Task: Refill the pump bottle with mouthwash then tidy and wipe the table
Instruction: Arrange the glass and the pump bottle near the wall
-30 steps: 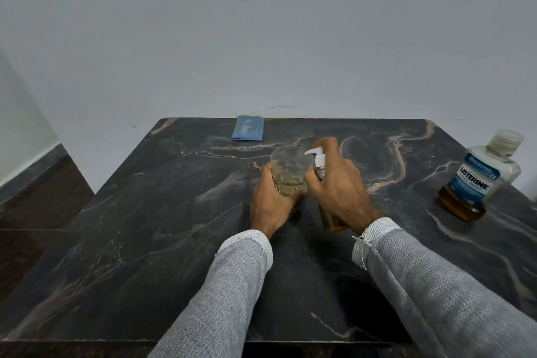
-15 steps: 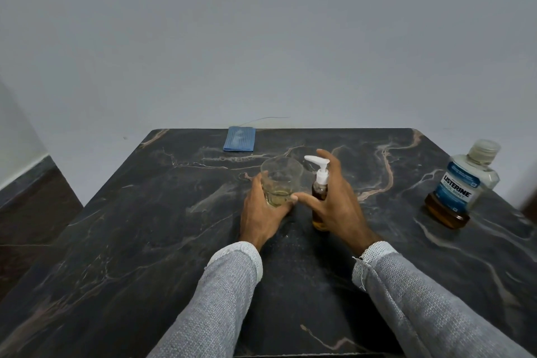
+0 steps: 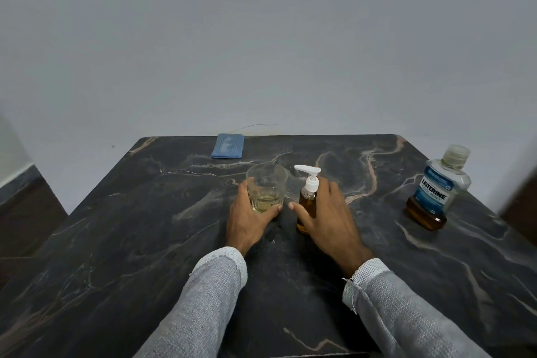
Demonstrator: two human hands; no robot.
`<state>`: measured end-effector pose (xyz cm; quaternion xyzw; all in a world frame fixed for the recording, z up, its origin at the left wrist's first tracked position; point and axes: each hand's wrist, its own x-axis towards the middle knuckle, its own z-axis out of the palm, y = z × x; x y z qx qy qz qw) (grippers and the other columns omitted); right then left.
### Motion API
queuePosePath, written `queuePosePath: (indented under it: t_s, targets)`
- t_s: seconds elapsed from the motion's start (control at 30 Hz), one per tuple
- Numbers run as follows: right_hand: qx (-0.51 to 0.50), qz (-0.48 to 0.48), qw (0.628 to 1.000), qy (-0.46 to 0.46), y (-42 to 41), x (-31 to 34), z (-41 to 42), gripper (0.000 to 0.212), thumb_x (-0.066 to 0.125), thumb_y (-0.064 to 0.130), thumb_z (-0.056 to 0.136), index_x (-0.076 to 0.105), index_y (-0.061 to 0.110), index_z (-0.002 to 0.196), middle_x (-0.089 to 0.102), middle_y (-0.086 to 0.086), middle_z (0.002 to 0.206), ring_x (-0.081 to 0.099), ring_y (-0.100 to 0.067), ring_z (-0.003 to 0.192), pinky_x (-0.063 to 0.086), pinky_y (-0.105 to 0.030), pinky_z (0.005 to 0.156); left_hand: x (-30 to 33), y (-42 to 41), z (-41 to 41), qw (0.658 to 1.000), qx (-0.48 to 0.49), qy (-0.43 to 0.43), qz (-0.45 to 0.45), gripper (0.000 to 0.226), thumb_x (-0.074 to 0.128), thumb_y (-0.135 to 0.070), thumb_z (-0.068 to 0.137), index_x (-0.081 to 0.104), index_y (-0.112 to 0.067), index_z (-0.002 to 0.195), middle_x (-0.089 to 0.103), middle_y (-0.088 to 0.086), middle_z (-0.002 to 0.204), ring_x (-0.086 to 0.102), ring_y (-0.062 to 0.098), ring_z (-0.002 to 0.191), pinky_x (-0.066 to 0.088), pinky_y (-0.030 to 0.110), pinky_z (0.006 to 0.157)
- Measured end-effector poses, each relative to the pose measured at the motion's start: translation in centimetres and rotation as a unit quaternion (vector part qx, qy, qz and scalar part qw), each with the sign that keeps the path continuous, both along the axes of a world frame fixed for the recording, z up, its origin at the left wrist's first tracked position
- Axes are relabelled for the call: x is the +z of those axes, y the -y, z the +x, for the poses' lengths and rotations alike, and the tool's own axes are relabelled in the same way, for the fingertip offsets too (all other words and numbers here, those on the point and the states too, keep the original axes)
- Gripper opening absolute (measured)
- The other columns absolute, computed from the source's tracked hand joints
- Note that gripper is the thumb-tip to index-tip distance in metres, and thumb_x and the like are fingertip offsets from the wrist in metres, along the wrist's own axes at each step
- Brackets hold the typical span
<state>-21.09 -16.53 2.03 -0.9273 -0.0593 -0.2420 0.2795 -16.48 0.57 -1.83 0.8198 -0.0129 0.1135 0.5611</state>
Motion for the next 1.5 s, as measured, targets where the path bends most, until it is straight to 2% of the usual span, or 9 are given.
queuePosePath:
  t_s: [0.13,0.37,0.47,0.53,0.77,1.03,1.13,1.23,1.5]
  targets:
    - [0.053,0.028,0.998,-0.016,0.6,-0.2,-0.2,0.054,0.068,0.033,0.086,0.04,0.018,0.13,0.05,-0.002,0.119,0.049,-0.017,0.108,0.042,-0.032,0.093,-0.1,0.0,0.1,1.0,0.003,-0.001,0.007,0.093,0.086,-0.042,0.061,0.036,-0.032,0.139,0.057,-0.005,0.135,0.055,0.011,0.117,0.045,0.029,0.099]
    - [0.104,0.112,0.986,-0.072,1.2,-0.1,-0.6,0.048,0.063,0.027,0.084,0.032,0.04,0.119,0.055,0.009,0.111,0.054,-0.007,0.098,0.051,-0.04,0.087,-0.2,0.0,0.3,1.0,0.003,-0.006,0.01,0.097,0.087,-0.042,0.062,0.034,-0.029,0.142,0.054,-0.003,0.138,0.053,0.016,0.123,0.044,0.033,0.103]
    - [0.069,0.127,0.988,-0.057,1.1,-0.7,-0.8,0.067,0.073,0.039,0.079,0.033,0.031,0.132,0.048,0.01,0.125,0.048,-0.006,0.111,0.044,-0.029,0.096,-0.1,0.0,0.2,1.0,-0.001,-0.005,0.005,0.094,0.087,-0.042,0.062,0.035,-0.03,0.14,0.055,-0.003,0.137,0.053,0.017,0.123,0.045,0.039,0.104]
    - [0.025,0.132,0.99,-0.045,1.0,-1.2,-1.0,0.073,0.077,0.045,0.075,0.036,0.027,0.133,0.046,0.007,0.126,0.048,-0.008,0.111,0.044,-0.029,0.096,-0.1,0.0,0.2,1.0,-0.001,-0.006,0.003,0.094,0.086,-0.043,0.062,0.034,-0.032,0.139,0.054,-0.003,0.137,0.052,0.017,0.124,0.045,0.04,0.105]
    - [0.024,0.158,0.984,-0.08,1.1,-1.7,-0.6,0.065,0.075,0.029,0.082,0.036,0.026,0.134,0.052,0.001,0.132,0.054,-0.013,0.112,0.05,-0.037,0.097,0.0,-0.1,0.1,1.0,0.003,-0.002,0.007,0.093,0.086,-0.042,0.063,0.034,-0.031,0.14,0.054,-0.002,0.137,0.052,0.019,0.125,0.045,0.043,0.105]
    - [0.05,0.181,0.978,-0.094,1.4,-2.0,-0.5,0.065,0.074,0.024,0.083,0.036,0.023,0.137,0.052,0.003,0.132,0.054,-0.011,0.111,0.047,-0.025,0.092,-0.1,-0.1,0.0,1.0,0.009,0.003,0.018,0.095,0.087,-0.039,0.064,0.034,-0.026,0.142,0.049,-0.002,0.141,0.048,0.017,0.128,0.043,0.04,0.107]
    - [0.053,0.183,0.976,-0.103,1.6,-2.0,-0.3,0.064,0.074,0.023,0.083,0.037,0.022,0.135,0.052,0.002,0.132,0.052,-0.008,0.106,0.044,-0.02,0.087,-0.1,0.1,0.1,1.0,0.012,0.007,0.027,0.092,0.086,-0.039,0.065,0.034,-0.027,0.141,0.046,-0.003,0.14,0.047,0.015,0.126,0.04,0.029,0.102]
    - [0.053,0.183,0.976,-0.106,1.7,-2.2,-0.2,0.065,0.074,0.024,0.082,0.037,0.022,0.136,0.053,0.001,0.132,0.051,-0.007,0.104,0.043,-0.017,0.084,-0.2,0.0,0.1,0.999,0.018,0.01,0.037,0.094,0.086,-0.038,0.066,0.033,-0.026,0.142,0.042,-0.002,0.138,0.045,0.014,0.125,0.038,0.026,0.098]
    - [0.027,0.161,0.984,-0.075,2.0,-3.1,0.8,0.059,0.073,0.027,0.082,0.043,0.02,0.132,0.051,-0.002,0.125,0.051,-0.011,0.105,0.047,-0.028,0.091,-0.2,0.2,0.3,0.998,0.031,0.01,0.048,0.086,0.086,-0.043,0.063,0.041,-0.025,0.134,0.046,-0.006,0.128,0.047,0.011,0.115,0.039,0.024,0.092]
